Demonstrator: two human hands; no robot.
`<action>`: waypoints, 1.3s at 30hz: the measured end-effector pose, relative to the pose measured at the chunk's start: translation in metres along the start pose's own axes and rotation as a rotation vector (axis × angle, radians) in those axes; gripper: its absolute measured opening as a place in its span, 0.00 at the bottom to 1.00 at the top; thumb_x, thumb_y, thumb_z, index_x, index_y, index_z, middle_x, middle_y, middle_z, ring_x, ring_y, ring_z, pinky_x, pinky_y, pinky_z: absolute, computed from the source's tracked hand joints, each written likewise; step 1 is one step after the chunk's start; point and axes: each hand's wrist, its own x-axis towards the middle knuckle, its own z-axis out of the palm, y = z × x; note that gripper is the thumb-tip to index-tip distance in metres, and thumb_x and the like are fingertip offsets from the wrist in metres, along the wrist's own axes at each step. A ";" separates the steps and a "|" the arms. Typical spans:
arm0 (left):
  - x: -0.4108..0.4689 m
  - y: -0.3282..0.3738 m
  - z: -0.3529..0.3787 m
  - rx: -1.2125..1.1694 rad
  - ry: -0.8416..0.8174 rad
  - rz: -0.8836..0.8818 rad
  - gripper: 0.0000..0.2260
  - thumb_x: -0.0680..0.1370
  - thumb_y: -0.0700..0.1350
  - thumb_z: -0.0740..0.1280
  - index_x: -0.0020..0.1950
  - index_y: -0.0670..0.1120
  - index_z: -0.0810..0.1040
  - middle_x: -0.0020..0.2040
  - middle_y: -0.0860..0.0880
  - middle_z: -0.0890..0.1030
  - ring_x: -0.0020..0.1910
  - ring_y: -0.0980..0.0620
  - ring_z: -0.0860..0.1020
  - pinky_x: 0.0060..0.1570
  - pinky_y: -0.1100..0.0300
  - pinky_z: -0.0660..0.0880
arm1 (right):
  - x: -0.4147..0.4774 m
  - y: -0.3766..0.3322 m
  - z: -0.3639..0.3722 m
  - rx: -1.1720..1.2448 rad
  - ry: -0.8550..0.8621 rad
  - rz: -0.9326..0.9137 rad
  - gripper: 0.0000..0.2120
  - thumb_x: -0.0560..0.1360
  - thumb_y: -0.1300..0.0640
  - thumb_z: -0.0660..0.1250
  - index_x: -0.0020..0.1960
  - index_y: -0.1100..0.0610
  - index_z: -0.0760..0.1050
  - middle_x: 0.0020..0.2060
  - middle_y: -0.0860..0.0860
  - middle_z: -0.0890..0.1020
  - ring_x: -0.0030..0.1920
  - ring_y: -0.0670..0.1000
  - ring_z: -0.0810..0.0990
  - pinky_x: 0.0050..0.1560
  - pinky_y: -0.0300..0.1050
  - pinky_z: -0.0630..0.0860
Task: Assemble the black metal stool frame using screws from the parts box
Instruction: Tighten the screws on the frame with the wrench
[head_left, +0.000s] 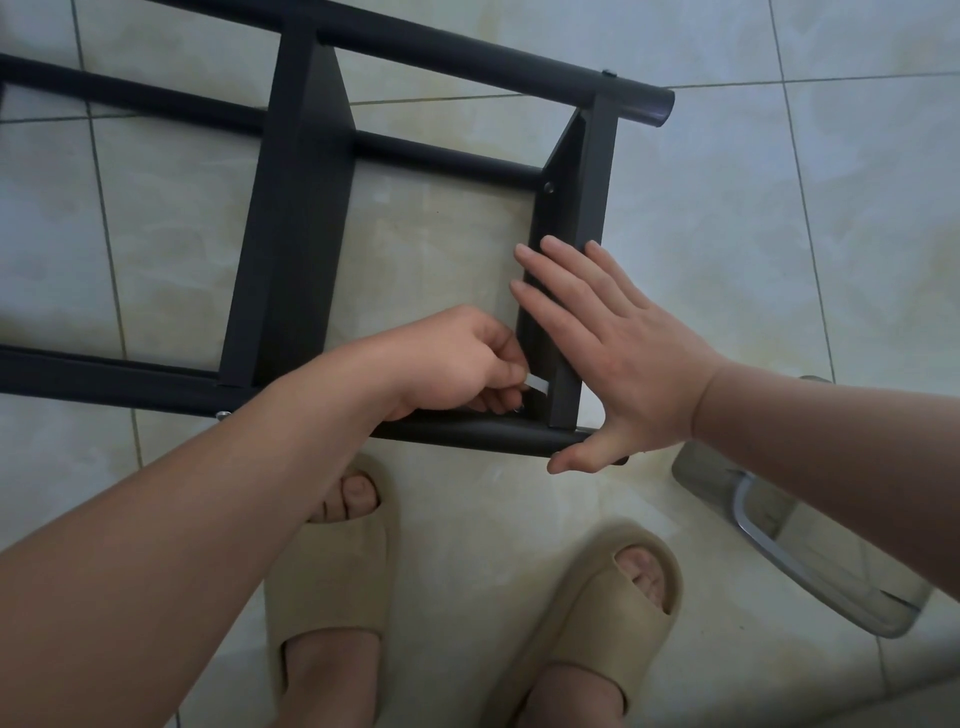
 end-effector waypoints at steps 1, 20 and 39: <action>0.000 0.000 0.000 0.009 -0.005 0.002 0.09 0.82 0.38 0.64 0.44 0.44 0.79 0.39 0.47 0.83 0.40 0.51 0.81 0.53 0.52 0.79 | 0.000 0.000 0.000 0.000 -0.002 0.001 0.64 0.65 0.18 0.59 0.79 0.67 0.56 0.80 0.65 0.55 0.81 0.65 0.50 0.79 0.64 0.49; 0.003 -0.007 -0.004 0.276 -0.072 0.028 0.09 0.79 0.44 0.69 0.39 0.52 0.82 0.30 0.58 0.79 0.34 0.56 0.76 0.41 0.59 0.70 | -0.001 -0.001 -0.002 -0.002 -0.040 0.017 0.64 0.65 0.18 0.60 0.80 0.67 0.56 0.80 0.65 0.55 0.81 0.65 0.50 0.79 0.65 0.48; -0.043 0.041 -0.043 0.856 0.479 0.034 0.05 0.81 0.45 0.62 0.49 0.51 0.77 0.43 0.51 0.78 0.41 0.51 0.77 0.35 0.55 0.73 | -0.020 -0.024 -0.054 0.397 -0.181 0.432 0.51 0.69 0.21 0.53 0.83 0.48 0.46 0.82 0.47 0.47 0.81 0.47 0.40 0.81 0.51 0.43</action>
